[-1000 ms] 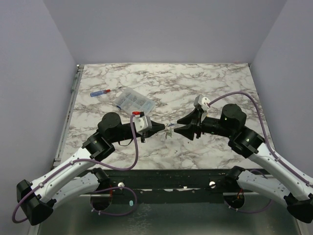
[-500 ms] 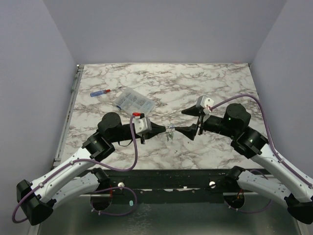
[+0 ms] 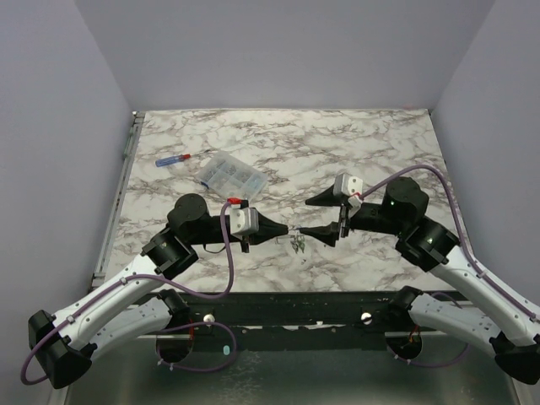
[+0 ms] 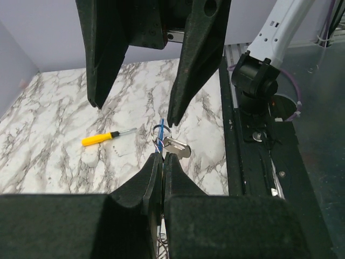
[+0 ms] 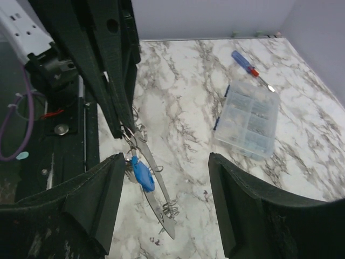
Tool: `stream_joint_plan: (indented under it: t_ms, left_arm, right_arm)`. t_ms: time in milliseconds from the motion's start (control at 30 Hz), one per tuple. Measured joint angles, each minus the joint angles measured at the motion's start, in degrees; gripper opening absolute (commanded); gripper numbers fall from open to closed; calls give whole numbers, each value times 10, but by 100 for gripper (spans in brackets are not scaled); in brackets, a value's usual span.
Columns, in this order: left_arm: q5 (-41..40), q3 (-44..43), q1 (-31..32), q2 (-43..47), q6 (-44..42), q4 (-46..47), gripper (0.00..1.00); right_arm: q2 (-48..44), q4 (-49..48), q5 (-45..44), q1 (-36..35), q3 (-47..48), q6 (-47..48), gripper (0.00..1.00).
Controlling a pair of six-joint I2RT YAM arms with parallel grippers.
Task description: Put the keys on the keyring
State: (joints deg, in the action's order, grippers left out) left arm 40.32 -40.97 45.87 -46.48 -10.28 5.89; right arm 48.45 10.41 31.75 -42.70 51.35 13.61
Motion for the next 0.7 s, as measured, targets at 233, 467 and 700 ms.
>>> stream_joint_plan:
  t_ms: [233,467,700]
  left_arm:
    - [9,0,0,-1,0,3,0]
    - [13,0,0,-2,0,4,0]
    - [14,0,0,-3,0,5,0]
  right_arm:
    - [34,17,80,0,10,-1,60]
    - [56,22,112,0,13,-3,53]
    - [73,22,130,0,24,-5,40]
